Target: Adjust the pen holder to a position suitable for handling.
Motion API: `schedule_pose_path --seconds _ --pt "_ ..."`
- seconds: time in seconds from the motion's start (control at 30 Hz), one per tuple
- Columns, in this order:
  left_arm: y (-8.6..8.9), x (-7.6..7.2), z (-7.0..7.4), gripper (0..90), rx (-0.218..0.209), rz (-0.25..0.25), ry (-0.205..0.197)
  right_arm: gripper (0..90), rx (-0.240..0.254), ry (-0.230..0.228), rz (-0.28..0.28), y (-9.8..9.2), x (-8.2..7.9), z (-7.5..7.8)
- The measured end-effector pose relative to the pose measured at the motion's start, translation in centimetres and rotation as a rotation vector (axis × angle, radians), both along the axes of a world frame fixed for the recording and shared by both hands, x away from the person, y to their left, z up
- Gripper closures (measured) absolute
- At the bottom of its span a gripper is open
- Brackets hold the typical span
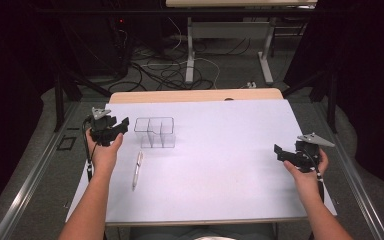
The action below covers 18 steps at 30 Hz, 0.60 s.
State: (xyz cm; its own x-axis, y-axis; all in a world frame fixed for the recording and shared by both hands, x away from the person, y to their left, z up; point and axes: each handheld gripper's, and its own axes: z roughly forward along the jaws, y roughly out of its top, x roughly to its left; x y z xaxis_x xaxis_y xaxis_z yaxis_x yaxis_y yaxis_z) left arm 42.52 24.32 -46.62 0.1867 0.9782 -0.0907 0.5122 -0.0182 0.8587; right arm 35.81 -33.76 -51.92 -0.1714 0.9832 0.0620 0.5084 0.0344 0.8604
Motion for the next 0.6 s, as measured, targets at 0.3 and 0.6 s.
schedule_pose_path --seconds 0.3,0.6 --pt "-0.7 1.3 -1.0 69.0 0.005 -0.022 0.089 14.7 0.002 0.004 0.006 0.0 0.2 -0.1" --pt "-1.1 1.8 -1.5 79.5 -0.006 -0.038 0.143 14.7 0.001 0.008 0.009 0.1 0.1 -0.2"
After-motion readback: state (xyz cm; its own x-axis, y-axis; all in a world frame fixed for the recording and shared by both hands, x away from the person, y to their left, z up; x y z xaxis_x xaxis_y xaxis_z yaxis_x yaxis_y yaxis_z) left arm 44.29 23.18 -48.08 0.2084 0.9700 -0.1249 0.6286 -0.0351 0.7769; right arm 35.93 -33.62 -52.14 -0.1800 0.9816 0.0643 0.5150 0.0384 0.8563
